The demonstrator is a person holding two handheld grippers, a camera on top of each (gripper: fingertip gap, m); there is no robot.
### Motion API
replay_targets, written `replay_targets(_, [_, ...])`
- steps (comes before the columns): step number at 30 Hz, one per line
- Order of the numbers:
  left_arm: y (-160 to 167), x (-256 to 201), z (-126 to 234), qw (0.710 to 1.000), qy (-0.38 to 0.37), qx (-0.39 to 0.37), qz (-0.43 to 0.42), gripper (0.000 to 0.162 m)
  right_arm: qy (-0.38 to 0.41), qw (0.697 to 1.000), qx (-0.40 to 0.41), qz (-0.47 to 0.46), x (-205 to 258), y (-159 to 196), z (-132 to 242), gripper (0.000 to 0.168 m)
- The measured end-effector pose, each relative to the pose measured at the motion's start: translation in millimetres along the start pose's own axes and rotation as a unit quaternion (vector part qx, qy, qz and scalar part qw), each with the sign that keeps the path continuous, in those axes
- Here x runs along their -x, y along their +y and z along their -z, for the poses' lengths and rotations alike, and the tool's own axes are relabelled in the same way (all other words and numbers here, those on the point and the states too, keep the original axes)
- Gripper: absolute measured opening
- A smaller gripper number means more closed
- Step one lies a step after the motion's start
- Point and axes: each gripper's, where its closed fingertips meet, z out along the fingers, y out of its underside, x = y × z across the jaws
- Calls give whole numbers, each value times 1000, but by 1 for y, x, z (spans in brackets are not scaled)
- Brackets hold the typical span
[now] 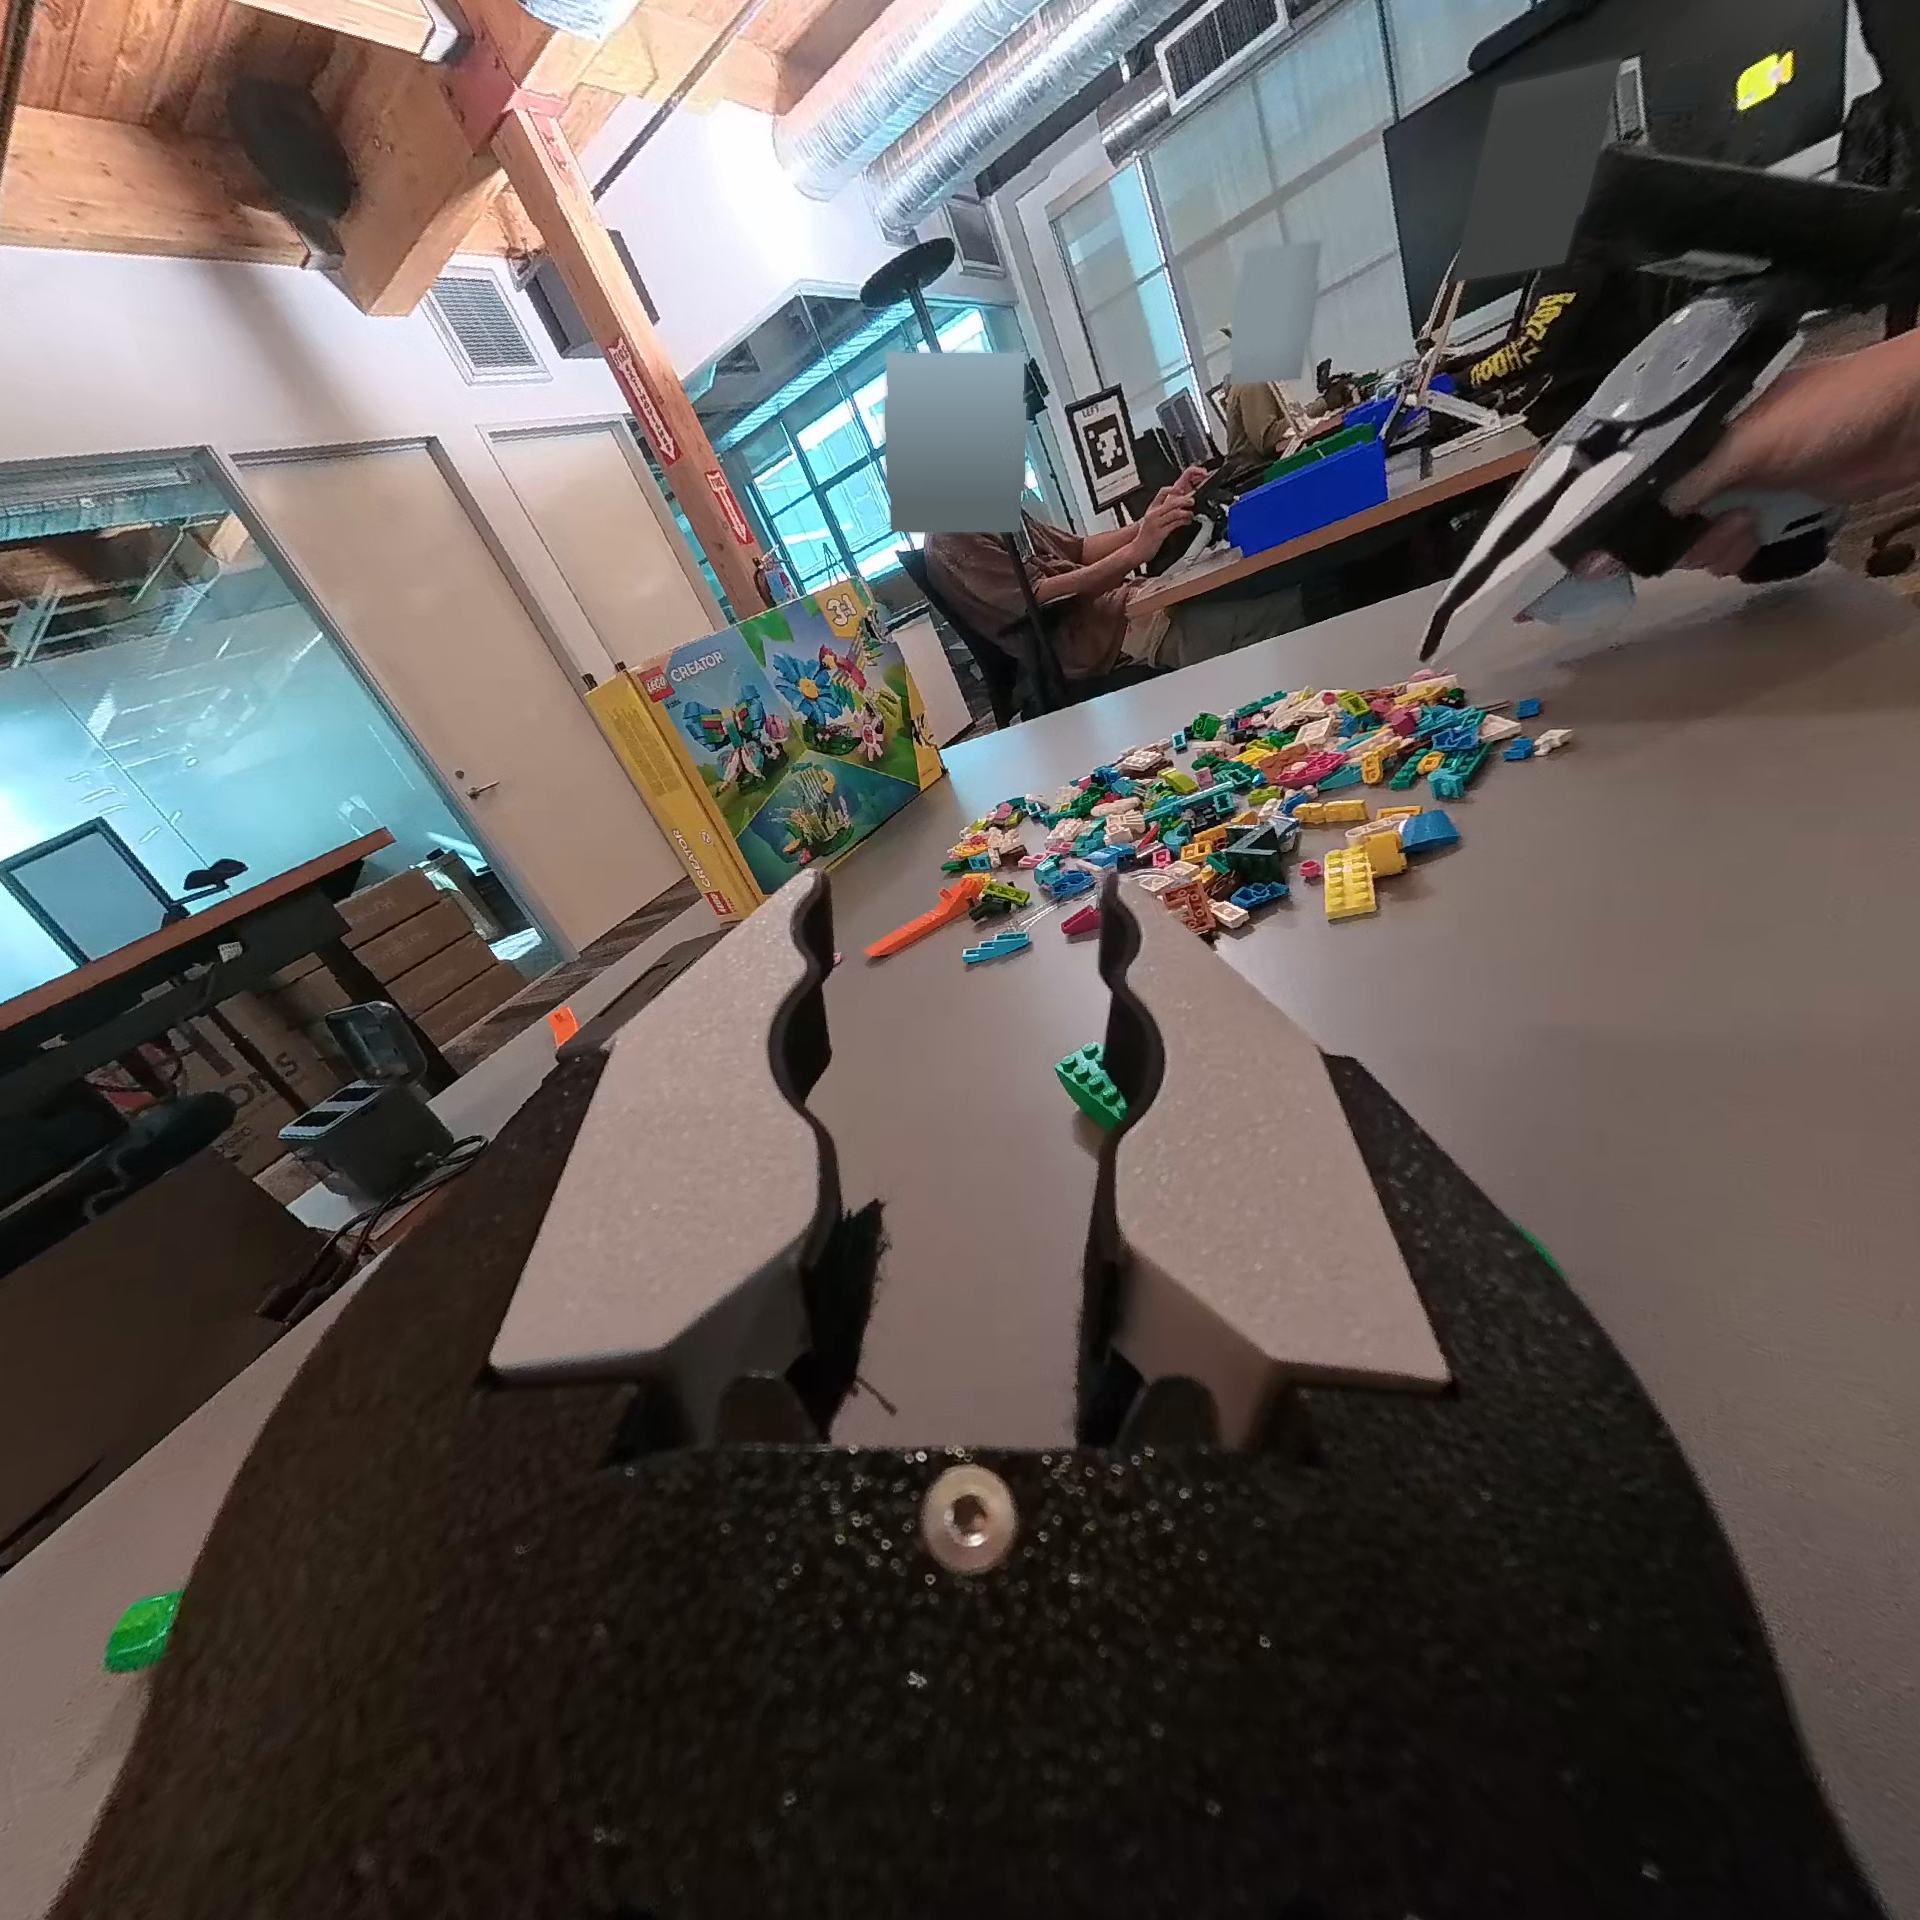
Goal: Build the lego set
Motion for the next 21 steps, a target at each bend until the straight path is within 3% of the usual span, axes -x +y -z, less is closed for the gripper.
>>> replay_targets(4, [0, 0, 0, 1000, 0, 0, -1, 49, -7, 1000, -3, 0, 9, -10, -10, 17])
replay_targets(8, [0, 0, 0, 1000, -1, -1, 1, 49, -91, 996, -7, -13, 48, -28, -27, 23])
replay_targets(14, [0, 2, 0, 1000, -2, -3, 3, 48, -139, 989, -22, 41, 94, -52, -41, 28])
replay_targets(19, [0, 2, 0, 1000, -1, -3, 3, 48, -156, 986, -15, 57, 112, -56, -46, 25])
replay_targets(21, [0, 3, 0, 1000, -4, -2, 3, 39, -158, 985, 0, 66, 115, -51, -47, 22])
